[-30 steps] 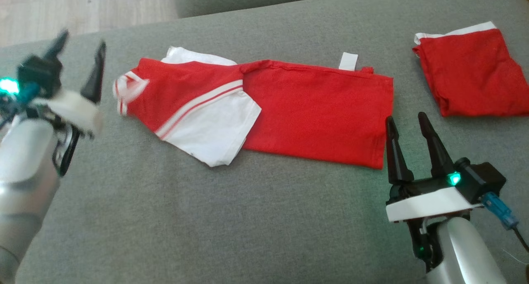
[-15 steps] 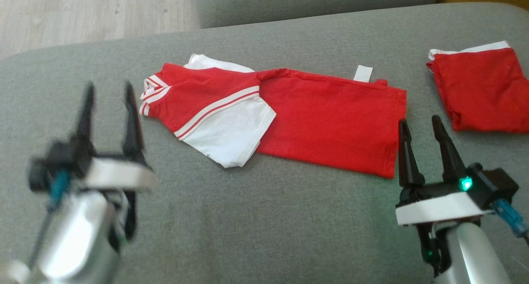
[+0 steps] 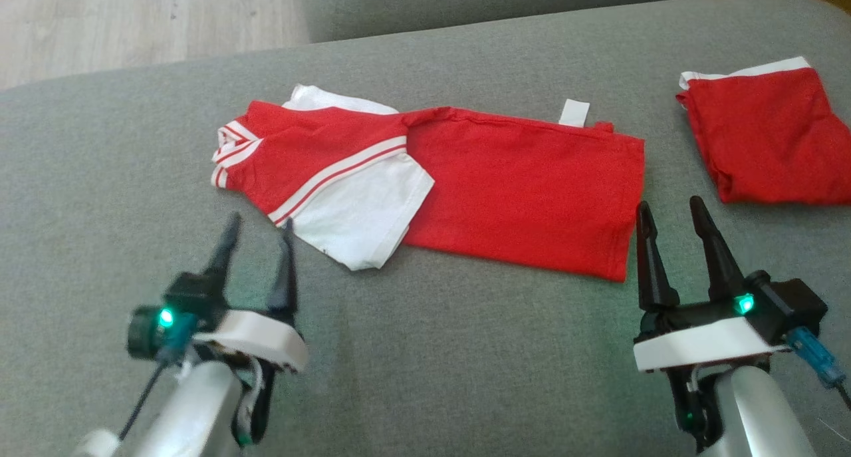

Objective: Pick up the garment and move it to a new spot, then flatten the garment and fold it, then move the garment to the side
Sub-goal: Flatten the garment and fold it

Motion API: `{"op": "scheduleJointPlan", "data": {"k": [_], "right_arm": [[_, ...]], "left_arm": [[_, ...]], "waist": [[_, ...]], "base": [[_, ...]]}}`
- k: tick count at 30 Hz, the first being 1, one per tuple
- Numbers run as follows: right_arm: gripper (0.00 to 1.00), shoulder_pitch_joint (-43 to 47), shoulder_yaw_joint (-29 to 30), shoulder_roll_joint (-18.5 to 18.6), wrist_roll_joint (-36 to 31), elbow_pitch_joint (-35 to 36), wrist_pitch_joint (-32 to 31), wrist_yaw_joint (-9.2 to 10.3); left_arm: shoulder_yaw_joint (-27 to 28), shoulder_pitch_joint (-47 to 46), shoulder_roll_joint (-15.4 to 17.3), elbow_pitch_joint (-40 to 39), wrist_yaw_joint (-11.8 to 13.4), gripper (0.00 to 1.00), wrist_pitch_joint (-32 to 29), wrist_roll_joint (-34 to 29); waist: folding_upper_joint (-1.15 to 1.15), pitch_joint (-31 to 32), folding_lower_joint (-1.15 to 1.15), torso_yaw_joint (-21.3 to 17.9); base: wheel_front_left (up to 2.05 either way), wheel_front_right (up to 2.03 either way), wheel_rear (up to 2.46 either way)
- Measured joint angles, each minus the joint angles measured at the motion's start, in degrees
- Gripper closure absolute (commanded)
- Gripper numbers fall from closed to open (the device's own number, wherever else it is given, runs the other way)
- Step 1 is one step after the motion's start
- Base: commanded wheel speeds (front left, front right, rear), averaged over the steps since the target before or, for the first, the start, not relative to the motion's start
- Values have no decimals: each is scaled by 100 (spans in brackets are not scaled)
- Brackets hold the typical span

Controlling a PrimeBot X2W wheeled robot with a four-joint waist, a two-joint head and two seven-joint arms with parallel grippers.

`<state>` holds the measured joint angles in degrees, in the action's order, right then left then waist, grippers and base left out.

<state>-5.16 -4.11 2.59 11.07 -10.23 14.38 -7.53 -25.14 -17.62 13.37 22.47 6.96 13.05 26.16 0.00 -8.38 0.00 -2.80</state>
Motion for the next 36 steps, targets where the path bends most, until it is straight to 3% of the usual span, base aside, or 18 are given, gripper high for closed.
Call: {"op": "scheduleJointPlan", "data": {"k": [8,16,25,26,27,28,36], "right_arm": [[0,-3,-78,0,22,-12,0,0],[0,-10,-126,0,98,-47,0,0],[0,-40,-196,0,156,-45,0,0],[0,-44,-196,0,156,-45,0,0],[0,-49,-194,0,156,-45,0,0],[0,-57,-168,0,157,-47,0,0],[0,-82,-63,0,163,-80,0,0]], "left_arm": [[-382,-120,-213,839,-143,0,-778,8],[-434,-247,-487,1081,-244,0,-1174,323],[-609,-553,-495,1141,-277,0,-1544,302],[-625,-584,-495,1139,-320,19,-1605,303],[-641,-604,-495,1136,-365,70,-1661,303],[-662,-614,-500,1112,-453,100,-1700,330],[-483,-582,-479,895,-394,100,-1071,424]], "waist": [[0,-132,1,-185],[0,-265,1,-343],[0,-390,0,-540],[0,-404,0,-556],[0,-412,0,-572],[0,-405,0,-591],[0,-229,1,-453]], "base": [[0,0,0],[0,0,0],[0,0,0],[0,0,0],[0,0,0],[0,0,0],[0,0,0]]}}
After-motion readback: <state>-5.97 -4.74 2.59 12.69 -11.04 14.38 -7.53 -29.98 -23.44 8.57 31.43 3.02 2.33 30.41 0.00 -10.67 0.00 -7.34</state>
